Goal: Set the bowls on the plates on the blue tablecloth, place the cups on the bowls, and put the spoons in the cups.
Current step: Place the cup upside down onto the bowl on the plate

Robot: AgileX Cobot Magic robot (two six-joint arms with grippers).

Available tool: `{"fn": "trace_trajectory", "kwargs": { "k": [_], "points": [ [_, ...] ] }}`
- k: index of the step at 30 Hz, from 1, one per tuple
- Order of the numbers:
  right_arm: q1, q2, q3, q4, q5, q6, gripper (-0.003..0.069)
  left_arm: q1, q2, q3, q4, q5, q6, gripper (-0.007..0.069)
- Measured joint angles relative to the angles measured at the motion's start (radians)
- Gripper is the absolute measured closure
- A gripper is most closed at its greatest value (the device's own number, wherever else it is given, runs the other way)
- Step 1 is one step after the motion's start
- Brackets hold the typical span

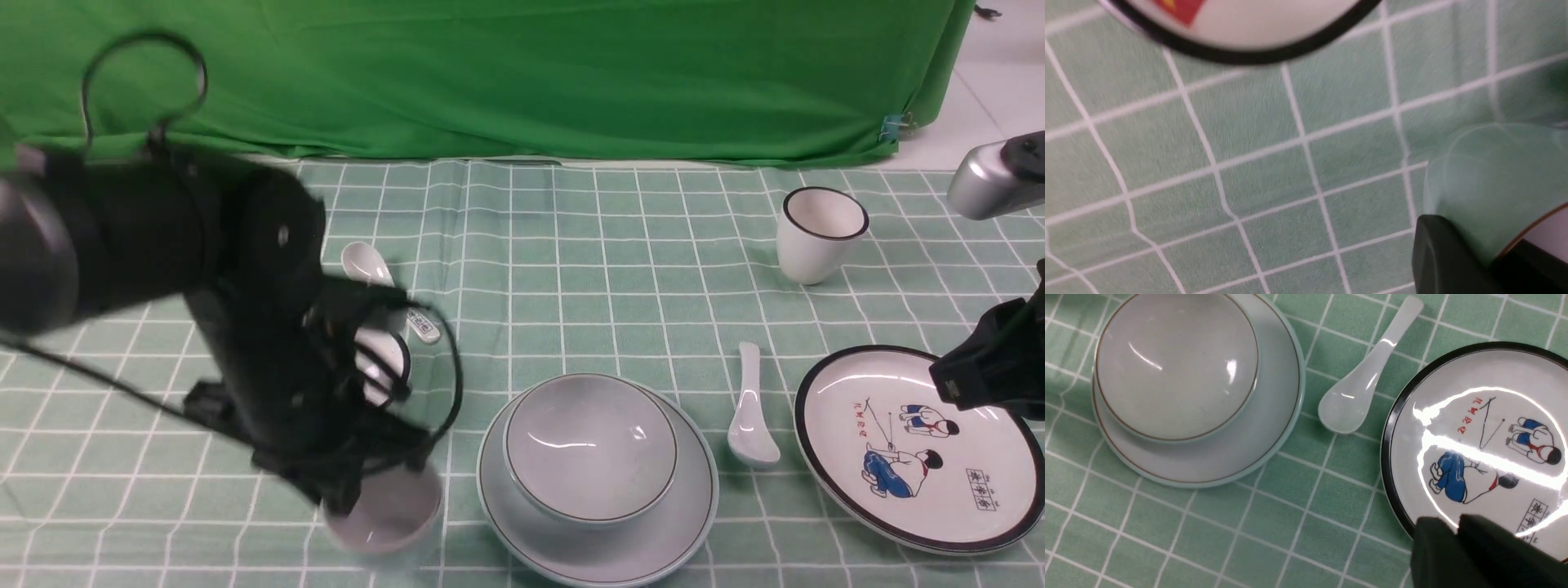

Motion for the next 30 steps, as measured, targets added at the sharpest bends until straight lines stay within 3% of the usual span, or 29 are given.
{"fn": "trace_trajectory", "kwargs": {
  "k": [7,12,20,30],
  "points": [
    [0.0,0.0,0.0,0.0,0.0,0.0,0.054,-0.06,0.016,-0.325,-0.033,0.028,0.0,0.0595],
    [0.0,0.0,0.0,0.0,0.0,-0.001,0.0539,-0.132,0.124,-0.441,-0.061,0.052,-0.019,0.0596],
    [0.0,0.0,0.0,0.0,0.0,-0.001,0.0531,-0.159,0.331,-0.469,-0.059,0.089,-0.019,0.0596],
    [0.0,0.0,0.0,0.0,0.0,-0.001,0.0518,-0.159,0.351,-0.477,-0.059,0.017,-0.011,0.0596]
  ]
}}
